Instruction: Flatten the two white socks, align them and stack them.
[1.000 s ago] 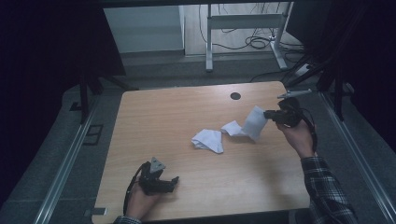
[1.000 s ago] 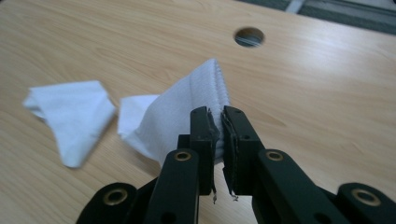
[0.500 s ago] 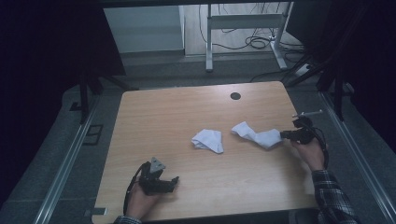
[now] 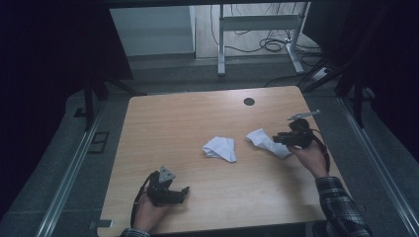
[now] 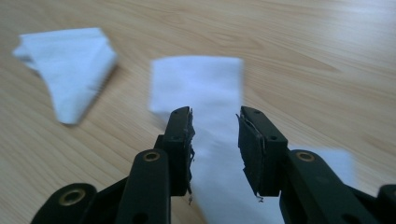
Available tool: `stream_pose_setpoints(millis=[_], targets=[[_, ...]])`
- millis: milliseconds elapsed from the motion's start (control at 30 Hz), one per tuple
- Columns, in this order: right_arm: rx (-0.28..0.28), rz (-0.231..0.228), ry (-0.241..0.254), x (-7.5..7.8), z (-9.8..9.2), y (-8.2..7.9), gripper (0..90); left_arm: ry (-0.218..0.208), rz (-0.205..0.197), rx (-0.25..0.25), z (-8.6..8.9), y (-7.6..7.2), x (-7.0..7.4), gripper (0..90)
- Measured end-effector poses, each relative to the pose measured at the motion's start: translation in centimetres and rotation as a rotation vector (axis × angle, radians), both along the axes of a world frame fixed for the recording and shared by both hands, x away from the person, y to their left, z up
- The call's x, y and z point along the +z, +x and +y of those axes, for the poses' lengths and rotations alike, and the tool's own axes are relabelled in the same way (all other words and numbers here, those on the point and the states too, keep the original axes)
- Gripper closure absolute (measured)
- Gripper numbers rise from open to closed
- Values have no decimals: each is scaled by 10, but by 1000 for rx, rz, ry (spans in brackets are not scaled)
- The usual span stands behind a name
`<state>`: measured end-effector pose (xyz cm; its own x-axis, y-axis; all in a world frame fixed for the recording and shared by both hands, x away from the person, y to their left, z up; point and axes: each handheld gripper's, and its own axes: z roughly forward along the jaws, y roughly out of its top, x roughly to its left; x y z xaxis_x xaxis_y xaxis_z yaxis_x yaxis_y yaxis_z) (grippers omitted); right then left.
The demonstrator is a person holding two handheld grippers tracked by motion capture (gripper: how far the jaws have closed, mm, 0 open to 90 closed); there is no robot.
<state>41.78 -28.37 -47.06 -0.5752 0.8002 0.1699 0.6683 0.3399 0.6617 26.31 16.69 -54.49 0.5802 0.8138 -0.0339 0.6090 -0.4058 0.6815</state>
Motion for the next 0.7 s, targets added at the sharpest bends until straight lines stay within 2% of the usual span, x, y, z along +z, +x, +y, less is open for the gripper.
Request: stream_pose_setpoints(millis=[133, 233, 333, 467, 567, 600, 700], targets=[[54, 7, -8, -7, 33, 5, 586, 1, 0, -1, 0, 0, 0, 102], [86, 0, -34, -13, 51, 9, 536, 1, 0, -1, 0, 0, 0, 102], [96, -13, -77, -21, 62, 12, 494, 0, 0, 0, 0, 0, 0, 102], [107, -24, -138, -33, 70, 16, 487, 0, 0, 0, 0, 0, 0, 101], [111, -27, -176, -41, 71, 17, 575, 0, 0, 0, 0, 0, 0, 101], [107, -30, -191, -43, 70, 17, 629, 0, 0, 0, 0, 0, 0, 101], [104, -7, -192, -46, 67, 18, 818, 0, 0, 0, 0, 0, 0, 102]])
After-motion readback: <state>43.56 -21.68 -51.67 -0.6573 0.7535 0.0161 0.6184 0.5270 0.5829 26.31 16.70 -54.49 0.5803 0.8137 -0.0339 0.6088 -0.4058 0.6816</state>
